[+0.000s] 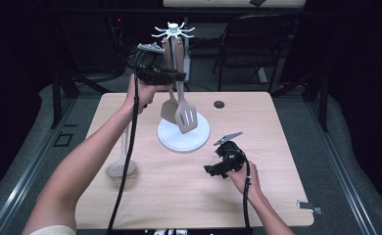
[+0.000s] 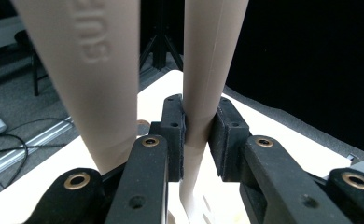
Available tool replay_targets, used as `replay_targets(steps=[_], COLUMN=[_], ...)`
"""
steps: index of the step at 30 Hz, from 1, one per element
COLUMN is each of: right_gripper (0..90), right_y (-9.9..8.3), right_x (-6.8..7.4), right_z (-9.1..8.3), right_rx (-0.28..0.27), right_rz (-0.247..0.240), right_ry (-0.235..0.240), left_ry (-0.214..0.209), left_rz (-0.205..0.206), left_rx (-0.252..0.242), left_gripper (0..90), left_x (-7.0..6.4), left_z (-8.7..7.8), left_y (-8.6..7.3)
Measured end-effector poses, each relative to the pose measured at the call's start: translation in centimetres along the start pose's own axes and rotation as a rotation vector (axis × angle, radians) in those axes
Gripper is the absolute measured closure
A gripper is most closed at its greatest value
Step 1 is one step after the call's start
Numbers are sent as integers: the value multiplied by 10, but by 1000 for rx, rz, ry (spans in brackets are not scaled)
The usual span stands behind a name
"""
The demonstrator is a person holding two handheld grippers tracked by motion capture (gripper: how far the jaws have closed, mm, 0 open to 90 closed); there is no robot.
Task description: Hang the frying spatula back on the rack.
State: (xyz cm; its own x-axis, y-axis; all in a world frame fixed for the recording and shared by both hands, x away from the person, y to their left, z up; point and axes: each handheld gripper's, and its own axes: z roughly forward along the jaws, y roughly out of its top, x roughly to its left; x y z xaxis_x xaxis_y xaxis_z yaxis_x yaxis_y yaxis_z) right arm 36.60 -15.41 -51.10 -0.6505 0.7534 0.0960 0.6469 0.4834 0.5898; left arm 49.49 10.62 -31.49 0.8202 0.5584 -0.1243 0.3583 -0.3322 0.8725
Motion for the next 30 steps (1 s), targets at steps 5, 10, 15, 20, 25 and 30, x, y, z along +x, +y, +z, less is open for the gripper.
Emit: replay_targets(steps=[5,10,15,20,25,30], right_gripper=[128,128,129,130,130,130], right_y=[0,0,0,0,0,0], right_x=[0,0,1,1,1,1], right_z=[0,0,1,1,0,0], right_rx=[3,0,-9,1,8,8], right_rz=[-3,-3,0,-6,-13,-14], right_ry=[0,1,6,5,5,5], left_ry=[17,66,113,103,103,83], left_rz=[4,30,48,37,37,34], left_rx=[-5,-10,-25,-36,-42,-29], left_gripper=[766,766,762,697,576,516], left_x=[2,0,-1,-2,-8,-12], left_z=[1,2,3,3,-1,-6], left_y=[-1,-2,-4,-6,-12,-23])
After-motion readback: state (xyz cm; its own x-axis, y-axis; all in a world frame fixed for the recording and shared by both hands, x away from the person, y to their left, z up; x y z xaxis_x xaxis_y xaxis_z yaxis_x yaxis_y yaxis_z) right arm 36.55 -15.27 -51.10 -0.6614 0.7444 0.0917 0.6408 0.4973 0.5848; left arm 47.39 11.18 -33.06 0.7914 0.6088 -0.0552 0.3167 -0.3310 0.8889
